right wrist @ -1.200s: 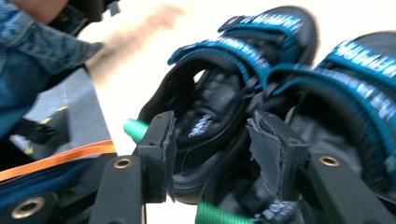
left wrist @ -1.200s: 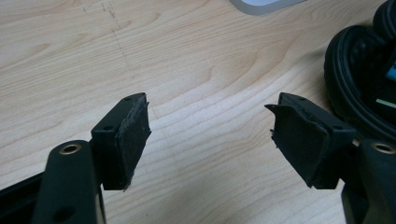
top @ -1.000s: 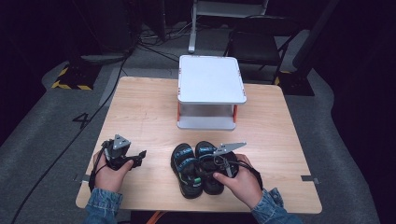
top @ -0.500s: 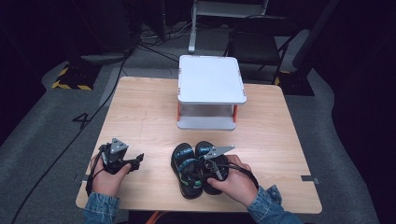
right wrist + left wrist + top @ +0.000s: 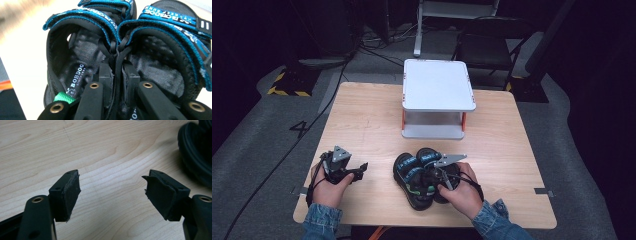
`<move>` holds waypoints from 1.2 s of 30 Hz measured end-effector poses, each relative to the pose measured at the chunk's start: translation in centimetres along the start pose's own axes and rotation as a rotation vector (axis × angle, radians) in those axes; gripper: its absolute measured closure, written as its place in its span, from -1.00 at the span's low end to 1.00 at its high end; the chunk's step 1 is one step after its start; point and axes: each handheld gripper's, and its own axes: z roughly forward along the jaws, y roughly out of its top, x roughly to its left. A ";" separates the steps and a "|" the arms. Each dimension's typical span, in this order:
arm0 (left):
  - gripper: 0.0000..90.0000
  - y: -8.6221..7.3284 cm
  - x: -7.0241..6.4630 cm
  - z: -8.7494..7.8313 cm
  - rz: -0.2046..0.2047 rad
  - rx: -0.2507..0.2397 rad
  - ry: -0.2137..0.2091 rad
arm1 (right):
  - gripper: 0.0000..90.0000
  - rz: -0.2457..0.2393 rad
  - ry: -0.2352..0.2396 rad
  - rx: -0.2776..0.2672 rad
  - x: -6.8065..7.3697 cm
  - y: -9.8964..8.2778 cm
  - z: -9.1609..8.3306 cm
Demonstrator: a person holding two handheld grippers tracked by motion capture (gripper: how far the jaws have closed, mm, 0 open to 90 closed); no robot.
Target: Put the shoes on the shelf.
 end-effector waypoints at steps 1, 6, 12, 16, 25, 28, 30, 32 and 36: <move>-0.39 0.0 0.1 0.0 0.002 -0.002 0.002 | 0.80 0.009 -0.001 -0.013 -0.1 0.2 -0.2; -0.39 0.0 0.1 0.0 0.000 -0.001 0.001 | 0.80 0.054 -0.009 -0.069 -1.4 1.8 -1.0; -0.39 0.1 0.3 -0.3 -0.009 -0.016 0.005 | 0.80 0.094 -0.089 -0.115 -4.3 4.5 -1.3; -0.39 0.2 0.4 -0.3 -0.009 -0.015 0.004 | 0.79 0.128 -0.136 -0.156 -6.5 5.8 -0.9; -0.39 0.1 0.9 -0.7 -0.017 -0.025 0.002 | 0.78 0.152 -0.256 -0.219 -10.8 7.7 1.1; -0.39 0.1 0.9 -0.7 -0.019 -0.024 0.006 | 0.78 0.144 -0.293 -0.216 -11.6 7.9 2.3; -0.39 0.0 1.0 -0.7 -0.022 -0.026 0.002 | 0.78 0.143 -0.315 -0.216 -11.8 8.0 3.1; -0.39 0.0 1.0 -0.7 -0.025 -0.026 0.004 | 0.78 0.144 -0.331 -0.223 -12.0 8.0 3.8; -0.39 0.0 1.0 -0.7 -0.027 -0.029 0.001 | 0.78 0.126 -0.369 -0.230 -12.3 8.2 5.1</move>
